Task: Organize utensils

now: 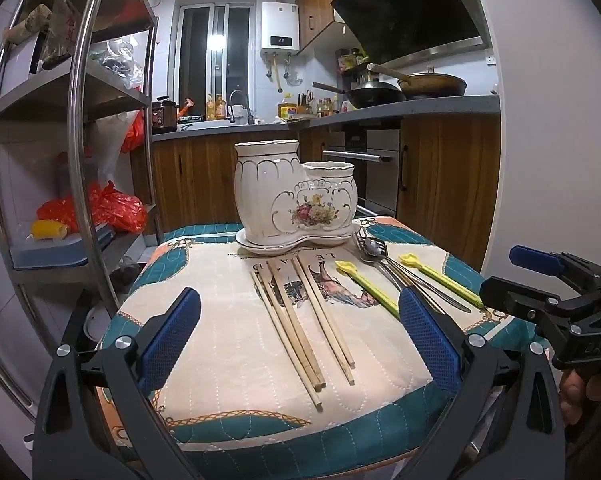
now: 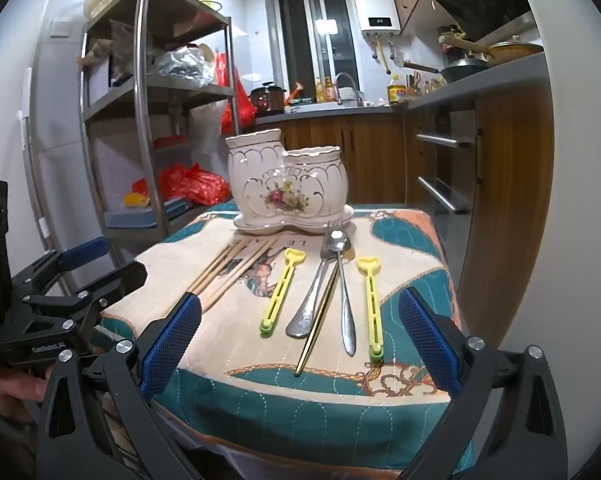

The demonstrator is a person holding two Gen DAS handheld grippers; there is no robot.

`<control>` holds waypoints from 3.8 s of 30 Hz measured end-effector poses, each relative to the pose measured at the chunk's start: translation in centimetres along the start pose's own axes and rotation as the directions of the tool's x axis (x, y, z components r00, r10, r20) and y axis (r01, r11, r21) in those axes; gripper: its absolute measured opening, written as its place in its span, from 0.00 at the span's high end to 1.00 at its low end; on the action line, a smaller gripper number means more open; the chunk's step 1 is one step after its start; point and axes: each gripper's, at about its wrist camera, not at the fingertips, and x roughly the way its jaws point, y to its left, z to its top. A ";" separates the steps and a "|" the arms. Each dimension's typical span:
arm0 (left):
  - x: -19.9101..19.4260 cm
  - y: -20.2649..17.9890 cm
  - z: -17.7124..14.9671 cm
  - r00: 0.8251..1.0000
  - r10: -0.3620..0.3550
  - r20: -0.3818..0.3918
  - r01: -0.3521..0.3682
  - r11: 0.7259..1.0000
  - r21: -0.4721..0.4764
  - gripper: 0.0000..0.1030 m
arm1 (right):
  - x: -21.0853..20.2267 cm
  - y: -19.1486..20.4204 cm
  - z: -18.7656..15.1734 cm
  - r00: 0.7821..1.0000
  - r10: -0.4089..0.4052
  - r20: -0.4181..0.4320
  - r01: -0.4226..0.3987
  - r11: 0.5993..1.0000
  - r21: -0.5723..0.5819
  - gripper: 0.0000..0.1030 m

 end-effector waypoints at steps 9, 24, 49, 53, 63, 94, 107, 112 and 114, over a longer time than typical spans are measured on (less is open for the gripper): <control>0.1 0.0 -0.1 1.000 -0.006 -0.014 0.007 1.000 0.003 0.05 | 0.1 -0.2 0.1 1.000 0.000 -0.003 0.000 1.000 0.002 0.05; 0.2 0.0 0.0 1.000 -0.006 -0.019 0.006 1.000 0.002 0.05 | 0.1 -0.2 0.2 1.000 0.001 -0.005 -0.001 1.000 0.006 0.05; 0.1 0.2 0.1 1.000 -0.017 -0.013 0.017 1.000 -0.014 0.05 | 0.1 0.0 0.1 1.000 0.002 -0.002 -0.002 1.000 0.004 0.05; 0.1 0.1 0.0 1.000 -0.017 -0.012 0.017 1.000 -0.012 0.05 | 0.0 0.6 0.1 1.000 0.003 -0.002 -0.003 1.000 0.006 0.05; 0.2 0.0 -0.2 1.000 -0.019 -0.016 0.019 1.000 -0.004 0.05 | 0.0 0.5 0.1 1.000 0.006 -0.017 -0.006 1.000 0.027 0.05; 3.5 2.6 0.9 0.989 -0.004 -0.145 -0.002 0.999 -0.041 0.27 | 1.2 -1.3 1.3 0.997 -0.002 -0.082 0.006 0.999 0.043 0.08; 10.7 5.3 0.8 0.917 -0.027 -0.398 -0.013 0.995 -0.097 0.60 | 5.1 -3.5 2.0 0.970 -0.044 -0.239 0.048 0.999 0.011 0.49; 11.4 4.9 0.5 0.905 -0.031 -0.424 -0.002 0.997 -0.076 0.61 | 5.8 -3.8 1.9 0.963 -0.052 -0.263 0.056 0.998 0.008 0.51; 11.5 4.7 0.5 0.903 -0.024 -0.429 -0.004 0.998 -0.063 0.61 | 6.0 -3.8 1.9 0.961 -0.054 -0.273 0.058 0.998 0.005 0.51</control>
